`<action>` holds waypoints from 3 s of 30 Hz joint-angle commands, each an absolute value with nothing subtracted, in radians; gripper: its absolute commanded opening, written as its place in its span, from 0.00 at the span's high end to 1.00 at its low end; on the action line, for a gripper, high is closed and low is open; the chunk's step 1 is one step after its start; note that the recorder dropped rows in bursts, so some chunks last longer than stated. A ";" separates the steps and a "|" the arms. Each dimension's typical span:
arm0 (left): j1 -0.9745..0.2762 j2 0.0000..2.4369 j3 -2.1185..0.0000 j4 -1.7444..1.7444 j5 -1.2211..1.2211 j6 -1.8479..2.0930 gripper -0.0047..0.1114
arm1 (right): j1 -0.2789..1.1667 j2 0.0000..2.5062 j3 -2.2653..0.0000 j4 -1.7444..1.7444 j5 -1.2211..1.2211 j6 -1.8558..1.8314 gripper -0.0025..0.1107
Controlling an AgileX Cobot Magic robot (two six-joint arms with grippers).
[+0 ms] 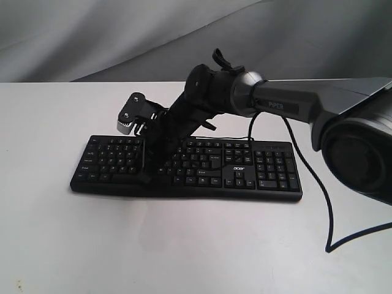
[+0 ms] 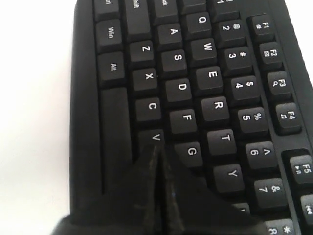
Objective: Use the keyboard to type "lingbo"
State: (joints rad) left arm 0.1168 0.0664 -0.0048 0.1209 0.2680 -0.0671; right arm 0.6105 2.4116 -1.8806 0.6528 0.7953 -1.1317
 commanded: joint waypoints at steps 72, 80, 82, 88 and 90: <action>0.116 0.070 0.000 0.117 0.262 -0.069 0.96 | 0.485 2.312 -1.700 0.709 0.693 -1.194 0.98; 0.116 0.070 0.000 0.117 0.262 -0.069 0.96 | 0.485 2.102 -1.700 0.634 0.743 -1.079 0.98; 0.116 0.070 0.000 0.117 0.262 -0.069 0.96 | 0.485 2.012 -1.685 0.595 0.750 -1.029 0.98; 0.116 0.070 0.000 0.117 0.262 -0.069 0.96 | 0.489 1.671 -1.472 0.592 0.641 -1.012 0.98; 0.116 0.070 0.000 0.117 0.262 -0.069 0.96 | 0.489 1.523 -1.344 0.594 0.527 -1.010 0.98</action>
